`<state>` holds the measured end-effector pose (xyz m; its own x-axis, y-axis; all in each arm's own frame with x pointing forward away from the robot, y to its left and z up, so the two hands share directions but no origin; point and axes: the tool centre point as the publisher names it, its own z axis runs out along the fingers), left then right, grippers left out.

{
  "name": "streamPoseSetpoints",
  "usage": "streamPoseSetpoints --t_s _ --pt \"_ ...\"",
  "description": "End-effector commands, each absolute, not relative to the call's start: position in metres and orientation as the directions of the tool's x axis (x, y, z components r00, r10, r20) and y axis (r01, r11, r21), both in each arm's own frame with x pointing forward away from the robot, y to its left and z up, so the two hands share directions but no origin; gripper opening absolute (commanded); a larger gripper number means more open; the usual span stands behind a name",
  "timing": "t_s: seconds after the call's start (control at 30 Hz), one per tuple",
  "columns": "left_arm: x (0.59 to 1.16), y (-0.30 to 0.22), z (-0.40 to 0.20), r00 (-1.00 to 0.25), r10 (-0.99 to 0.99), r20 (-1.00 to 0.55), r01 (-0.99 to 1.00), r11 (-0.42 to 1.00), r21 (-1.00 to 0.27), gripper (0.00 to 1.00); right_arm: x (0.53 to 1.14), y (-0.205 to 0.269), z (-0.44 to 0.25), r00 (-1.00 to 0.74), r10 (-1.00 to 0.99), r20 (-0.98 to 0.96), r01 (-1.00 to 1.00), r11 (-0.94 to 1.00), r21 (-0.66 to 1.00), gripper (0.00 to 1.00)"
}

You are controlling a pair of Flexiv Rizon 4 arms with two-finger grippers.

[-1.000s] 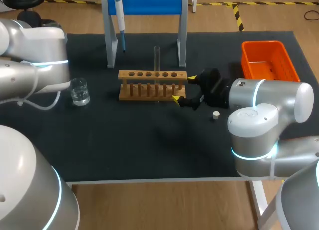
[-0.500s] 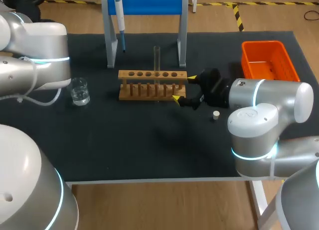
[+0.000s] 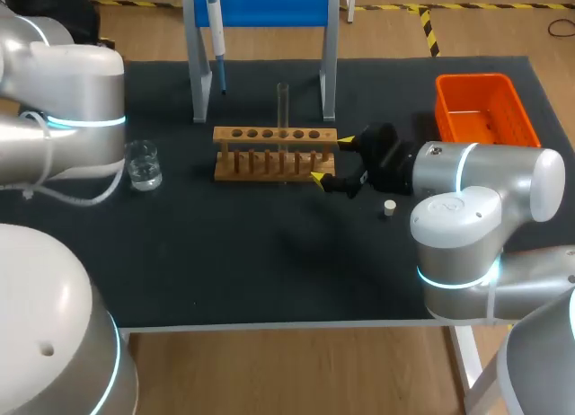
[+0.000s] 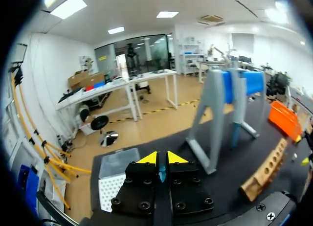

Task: Invert the test tube, pick up the pipette, mount the tip to pipette, aspirate from beaker and dispense into the tube, eject the tip, return the pipette, and cap with the stopper.

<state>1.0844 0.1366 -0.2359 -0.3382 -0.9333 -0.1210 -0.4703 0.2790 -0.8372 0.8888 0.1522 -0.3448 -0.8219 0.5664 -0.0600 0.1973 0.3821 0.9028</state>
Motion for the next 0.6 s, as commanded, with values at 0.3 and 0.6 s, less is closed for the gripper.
streamPoseSetpoints --t_s 0.3,0.6 --pt "0.972 0.084 -0.181 -0.646 -0.763 -0.037 -0.456 0.424 -0.783 0.00 0.888 0.151 -0.344 -0.823 0.565 -0.058 0.198 0.383 0.902 1.00" --pt "0.972 0.084 -0.181 -0.646 -0.763 -0.037 -0.456 0.424 -0.783 0.00 0.888 0.151 -0.344 -0.823 0.565 -0.058 0.198 0.383 0.902 1.00"
